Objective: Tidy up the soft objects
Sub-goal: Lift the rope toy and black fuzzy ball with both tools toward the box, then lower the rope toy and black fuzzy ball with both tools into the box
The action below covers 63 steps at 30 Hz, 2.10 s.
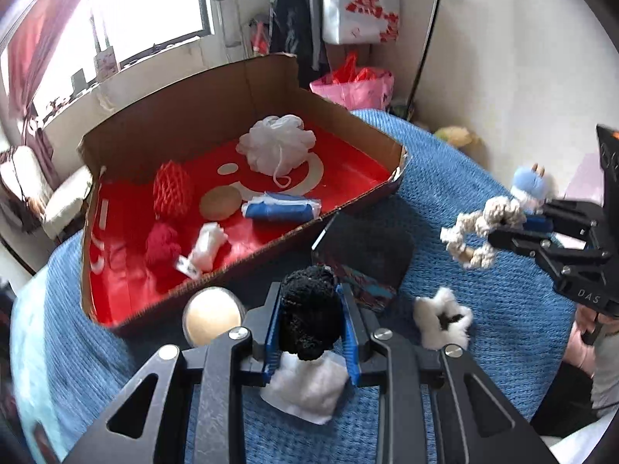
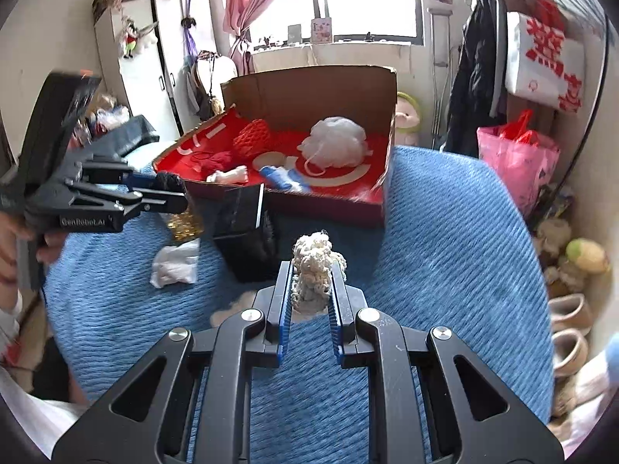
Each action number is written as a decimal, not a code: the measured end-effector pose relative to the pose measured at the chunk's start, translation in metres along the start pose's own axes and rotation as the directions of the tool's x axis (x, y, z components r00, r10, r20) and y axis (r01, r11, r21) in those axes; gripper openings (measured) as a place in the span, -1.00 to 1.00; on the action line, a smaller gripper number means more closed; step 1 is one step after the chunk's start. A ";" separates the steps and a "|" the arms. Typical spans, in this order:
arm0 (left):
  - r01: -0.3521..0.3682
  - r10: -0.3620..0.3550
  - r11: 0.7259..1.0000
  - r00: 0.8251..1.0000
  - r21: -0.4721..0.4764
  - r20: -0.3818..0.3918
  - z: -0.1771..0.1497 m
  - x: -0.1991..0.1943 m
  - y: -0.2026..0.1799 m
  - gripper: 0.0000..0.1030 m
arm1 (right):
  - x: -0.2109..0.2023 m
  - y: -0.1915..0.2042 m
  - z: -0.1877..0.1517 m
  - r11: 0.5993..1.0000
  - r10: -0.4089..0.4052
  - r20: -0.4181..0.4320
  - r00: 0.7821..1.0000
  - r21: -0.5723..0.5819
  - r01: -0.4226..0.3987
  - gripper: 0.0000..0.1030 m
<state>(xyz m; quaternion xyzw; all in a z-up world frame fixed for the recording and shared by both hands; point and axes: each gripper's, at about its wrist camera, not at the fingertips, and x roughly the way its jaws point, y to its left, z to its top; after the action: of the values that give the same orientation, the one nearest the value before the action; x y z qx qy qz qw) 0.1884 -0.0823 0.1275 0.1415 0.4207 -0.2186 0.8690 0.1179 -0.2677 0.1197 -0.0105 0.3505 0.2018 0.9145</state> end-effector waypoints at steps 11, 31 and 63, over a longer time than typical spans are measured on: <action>-0.050 0.060 0.996 0.987 0.069 -0.147 0.039 0.034 0.016 -0.45 | 0.020 -0.012 0.029 0.999 -0.005 0.001 1.000 -0.047 0.005 -0.69; 0.128 -0.121 0.991 0.977 0.028 -0.174 0.109 0.087 0.035 -0.44 | 0.080 -0.020 0.096 0.997 0.064 -0.017 0.998 -0.047 -0.064 -0.69; 0.220 -0.196 0.975 0.912 0.027 -0.360 0.141 0.192 0.036 -0.44 | 0.185 -0.037 0.133 0.981 0.083 -0.373 0.924 -0.134 -0.142 -0.68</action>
<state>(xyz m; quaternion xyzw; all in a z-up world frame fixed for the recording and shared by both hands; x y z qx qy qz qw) 0.4067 -0.1621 0.0631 0.1620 0.5760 -0.2944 0.7452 0.3413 -0.2138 0.0966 -0.1003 0.4972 0.2756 0.8165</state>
